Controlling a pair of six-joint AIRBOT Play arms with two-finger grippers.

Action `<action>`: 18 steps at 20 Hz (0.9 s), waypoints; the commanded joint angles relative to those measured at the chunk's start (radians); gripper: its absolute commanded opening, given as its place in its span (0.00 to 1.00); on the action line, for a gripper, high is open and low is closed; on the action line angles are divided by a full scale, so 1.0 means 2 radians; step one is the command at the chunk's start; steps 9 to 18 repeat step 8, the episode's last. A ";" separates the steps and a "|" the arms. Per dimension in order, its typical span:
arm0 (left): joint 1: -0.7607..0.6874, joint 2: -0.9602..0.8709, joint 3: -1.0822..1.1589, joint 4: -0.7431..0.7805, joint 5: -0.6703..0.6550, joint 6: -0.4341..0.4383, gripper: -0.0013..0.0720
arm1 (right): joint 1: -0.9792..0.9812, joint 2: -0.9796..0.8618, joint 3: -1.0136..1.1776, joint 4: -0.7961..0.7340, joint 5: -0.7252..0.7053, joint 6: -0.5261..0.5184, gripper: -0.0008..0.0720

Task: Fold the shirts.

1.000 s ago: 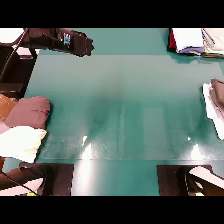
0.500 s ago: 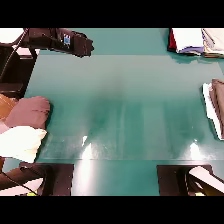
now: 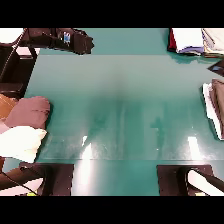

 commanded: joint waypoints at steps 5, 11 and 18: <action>0.000 0.000 0.000 0.000 0.007 0.000 0.06 | 0.112 -0.001 0.004 0.002 -0.010 -0.029 0.04; 0.000 0.000 0.000 0.000 0.007 0.000 0.06 | 0.112 -0.001 0.004 0.002 -0.008 -0.029 0.04; 0.000 0.000 0.000 0.000 0.007 0.000 0.06 | 0.112 -0.001 0.004 0.002 -0.008 -0.029 0.04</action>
